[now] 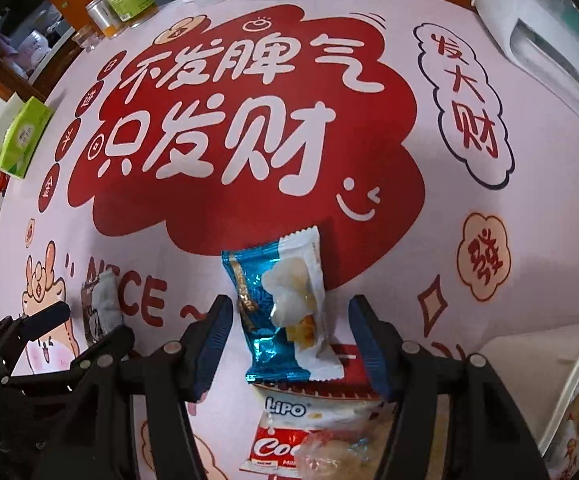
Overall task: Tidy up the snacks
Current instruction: 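Grasp the brown chocolate wafer bag with left tool while right tool grasps blue-white snack, then carry both snacks into the white tray and open both tools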
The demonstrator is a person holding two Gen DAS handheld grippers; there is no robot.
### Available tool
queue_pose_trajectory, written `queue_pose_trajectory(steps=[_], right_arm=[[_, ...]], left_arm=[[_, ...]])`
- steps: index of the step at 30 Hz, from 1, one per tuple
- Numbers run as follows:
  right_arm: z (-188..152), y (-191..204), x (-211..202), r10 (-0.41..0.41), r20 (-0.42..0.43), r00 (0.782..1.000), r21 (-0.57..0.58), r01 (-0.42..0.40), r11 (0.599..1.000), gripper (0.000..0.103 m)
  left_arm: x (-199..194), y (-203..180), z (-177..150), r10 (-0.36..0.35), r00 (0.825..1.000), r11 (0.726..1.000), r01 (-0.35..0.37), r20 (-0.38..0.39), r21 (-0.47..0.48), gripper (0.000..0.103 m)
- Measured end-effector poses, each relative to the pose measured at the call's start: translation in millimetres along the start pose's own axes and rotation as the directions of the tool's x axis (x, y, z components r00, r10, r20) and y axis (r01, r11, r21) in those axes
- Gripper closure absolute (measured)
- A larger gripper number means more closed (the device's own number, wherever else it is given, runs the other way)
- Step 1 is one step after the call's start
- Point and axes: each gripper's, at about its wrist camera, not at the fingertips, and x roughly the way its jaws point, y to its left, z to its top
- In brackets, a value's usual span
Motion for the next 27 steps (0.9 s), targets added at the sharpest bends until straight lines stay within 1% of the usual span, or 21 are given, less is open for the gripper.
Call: queue_pose_trajectory(steps=[1,2,3,4,5,6,8,9,12,16,22,25,27], right_arm=[[1.3,0.8,0.4,-0.006,0.001,1.0,-0.005,0.006,1.0,0.043],[0.8,2.2,0.3,-0.02,0.004,1.0,-0.014,0.02,1.0,0.048],[0.8,4.6,0.6,-0.037,0.008,0.999,-0.031,0.038,0.999,0.055],[-0.6,6.5,-0.1,-0.047,0.016,0.999,-0.046,0.047,0.998,0.06],[-2.0,8.0,-0.3,-0.057,0.021,0.998,-0.058,0.059,0.997,0.069],[-3.9,8.5,-0.8,-0.054,0.026,0.998,-0.061,0.055,0.997,0.071],[-7.2,8.9,-2.0,-0.039,0.031,0.999,-0.06,0.041,0.997,0.072],[-9.5,9.6,-3.2,-0.046,0.036,0.998,-0.061,0.048,0.997,0.072],[-17.4,10.1,-12.0,-0.036,0.062,0.997,-0.049,0.039,0.998,0.072],[-27.9,8.3,-39.3,0.0,0.123,0.992,-0.032,0.004,0.999,0.072],[-54.9,10.5,-92.0,0.048,0.24,0.97,-0.012,-0.047,0.999,0.072],[-73.7,11.2,-116.2,0.082,0.286,0.955,-0.008,-0.083,0.997,0.072],[-92.5,10.3,-133.8,0.09,0.315,0.945,-0.013,-0.09,0.996,0.072]], left_arm=[[-1.8,0.8,-3.4,0.007,1.0,1.0,-0.007,0.012,0.009,0.034],[-3.7,0.9,-4.8,0.007,1.0,1.0,-0.007,0.022,0.012,0.046],[-6.1,1.4,-6.3,0.006,0.999,1.0,-0.007,0.033,0.013,0.063],[-9.4,1.6,-7.2,0.007,0.999,1.0,-0.008,0.046,0.018,0.064],[-10.5,1.9,-8.4,0.005,0.999,1.0,-0.006,0.051,0.021,0.066],[-12.1,2.7,-9.2,0.002,0.998,1.0,-0.003,0.06,0.02,0.068],[-15.8,3.9,-11.6,0.003,0.998,1.0,-0.004,0.066,0.017,0.069],[-18.8,4.3,-14.1,-0.002,0.998,1.0,0.001,0.07,0.015,0.069],[-32.9,9.0,-17.9,-0.009,0.995,1.0,0.007,0.098,0.016,0.07],[-61.4,8.9,-28.0,-0.013,0.986,1.0,0.011,0.165,0.018,0.07],[-117.7,9.4,-49.9,-0.069,0.965,0.997,0.061,0.254,0.039,0.07],[-142.3,0.4,-61.0,-0.102,0.953,0.994,0.086,0.286,0.069,0.07],[-159.1,-7.6,-73.9,-0.122,0.945,0.99,0.093,0.303,0.107,0.07]])
